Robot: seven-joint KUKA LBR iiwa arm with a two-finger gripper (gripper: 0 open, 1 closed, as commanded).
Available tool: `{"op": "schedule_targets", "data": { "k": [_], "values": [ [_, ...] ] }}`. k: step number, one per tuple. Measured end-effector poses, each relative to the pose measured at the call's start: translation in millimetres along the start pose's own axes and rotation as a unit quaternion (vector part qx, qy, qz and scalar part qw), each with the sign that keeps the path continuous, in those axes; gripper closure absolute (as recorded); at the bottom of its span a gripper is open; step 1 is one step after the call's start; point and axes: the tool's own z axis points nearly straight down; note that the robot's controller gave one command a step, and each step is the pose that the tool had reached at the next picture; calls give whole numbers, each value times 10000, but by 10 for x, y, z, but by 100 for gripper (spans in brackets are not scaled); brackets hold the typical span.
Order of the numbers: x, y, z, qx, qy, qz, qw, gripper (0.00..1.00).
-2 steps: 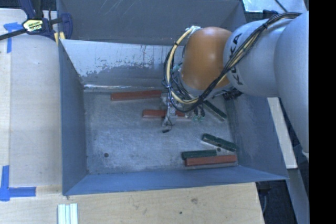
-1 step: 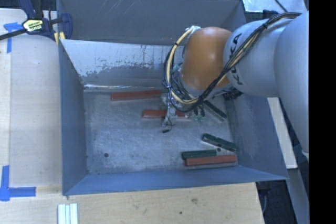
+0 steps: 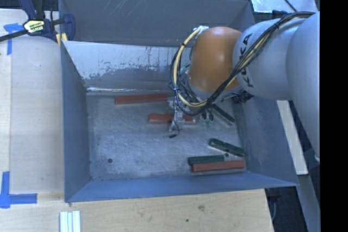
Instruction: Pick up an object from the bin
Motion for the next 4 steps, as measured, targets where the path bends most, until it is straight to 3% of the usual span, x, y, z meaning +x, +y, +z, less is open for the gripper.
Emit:
{"op": "schedule_targets", "data": {
  "k": [4],
  "values": [
    [1, -3, -898, 3, -8, 11, 10000, 100]
  ]
}}
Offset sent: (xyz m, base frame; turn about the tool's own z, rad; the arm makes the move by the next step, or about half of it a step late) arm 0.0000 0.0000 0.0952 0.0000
